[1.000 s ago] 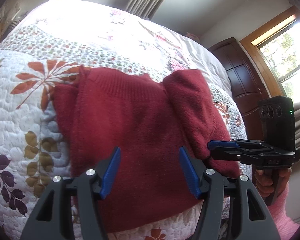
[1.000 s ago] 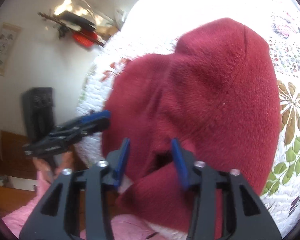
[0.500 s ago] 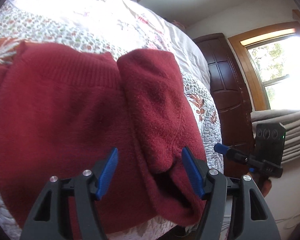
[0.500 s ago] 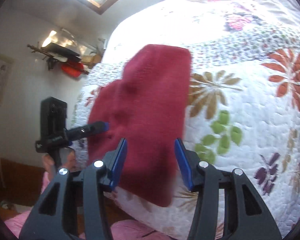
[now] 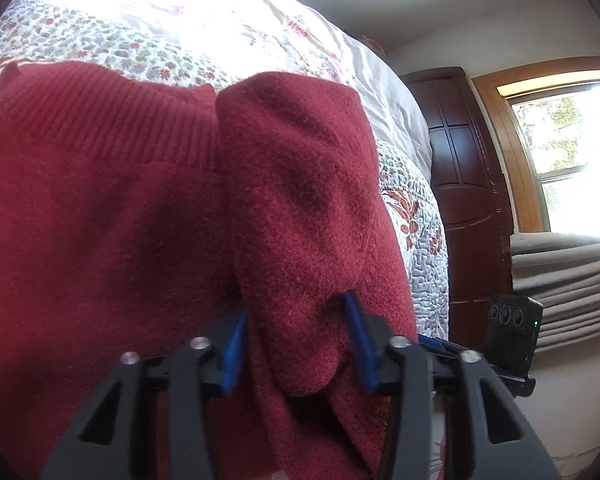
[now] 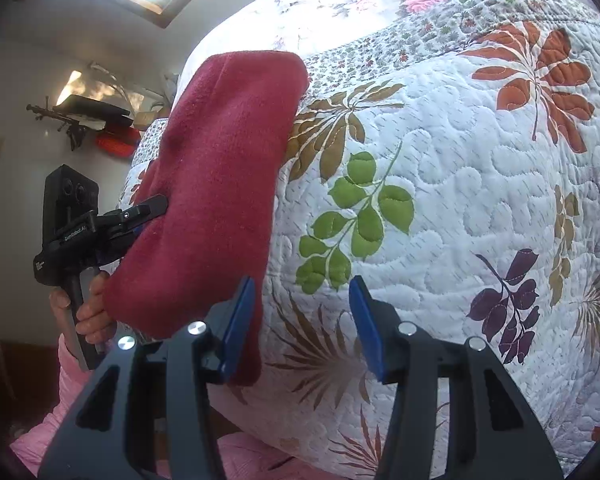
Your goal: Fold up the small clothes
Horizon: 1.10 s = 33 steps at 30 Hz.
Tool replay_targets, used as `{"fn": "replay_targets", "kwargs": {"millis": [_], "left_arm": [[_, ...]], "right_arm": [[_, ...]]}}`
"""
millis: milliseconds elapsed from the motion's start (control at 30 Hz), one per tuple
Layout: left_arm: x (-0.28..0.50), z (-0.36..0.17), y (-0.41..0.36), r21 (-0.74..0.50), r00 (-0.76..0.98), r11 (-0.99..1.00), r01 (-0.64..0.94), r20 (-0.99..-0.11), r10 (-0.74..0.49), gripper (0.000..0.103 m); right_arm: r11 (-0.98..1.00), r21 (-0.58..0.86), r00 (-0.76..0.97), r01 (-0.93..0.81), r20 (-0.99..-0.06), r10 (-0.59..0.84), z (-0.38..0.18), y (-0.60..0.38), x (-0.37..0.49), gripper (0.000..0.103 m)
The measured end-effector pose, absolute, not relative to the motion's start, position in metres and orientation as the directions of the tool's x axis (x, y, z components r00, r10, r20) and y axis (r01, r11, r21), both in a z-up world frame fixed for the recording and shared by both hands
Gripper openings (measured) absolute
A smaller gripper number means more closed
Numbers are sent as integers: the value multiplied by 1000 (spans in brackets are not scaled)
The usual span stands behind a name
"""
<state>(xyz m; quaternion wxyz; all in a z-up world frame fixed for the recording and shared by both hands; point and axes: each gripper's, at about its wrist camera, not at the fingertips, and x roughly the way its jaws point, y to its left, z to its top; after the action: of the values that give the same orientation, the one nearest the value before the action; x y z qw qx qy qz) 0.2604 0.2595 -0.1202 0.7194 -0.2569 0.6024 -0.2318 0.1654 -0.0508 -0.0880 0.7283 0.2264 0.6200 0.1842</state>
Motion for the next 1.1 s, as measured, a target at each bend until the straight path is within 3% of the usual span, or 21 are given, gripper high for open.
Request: {"fn": "replay_targets", "kwargs": {"millis": [67, 267, 667, 1100], "left_arm": [[261, -118, 257, -657, 183, 754, 23, -739, -649, 25], [259, -104, 253, -664, 238, 745, 67, -714, -658, 19], [245, -40, 302, -681, 369, 721, 125, -643, -671, 18], [224, -45, 422, -611, 450, 791, -8, -709, -543, 18]], "right_arm": [[829, 559, 160, 15, -820, 549, -90, -52, 166, 51], [825, 564, 147, 30, -819, 555, -94, -53, 163, 52], [821, 570, 139, 30, -816, 561, -93, -53, 155, 55], [821, 568, 114, -53, -814, 570, -81, -13, 163, 55]]}}
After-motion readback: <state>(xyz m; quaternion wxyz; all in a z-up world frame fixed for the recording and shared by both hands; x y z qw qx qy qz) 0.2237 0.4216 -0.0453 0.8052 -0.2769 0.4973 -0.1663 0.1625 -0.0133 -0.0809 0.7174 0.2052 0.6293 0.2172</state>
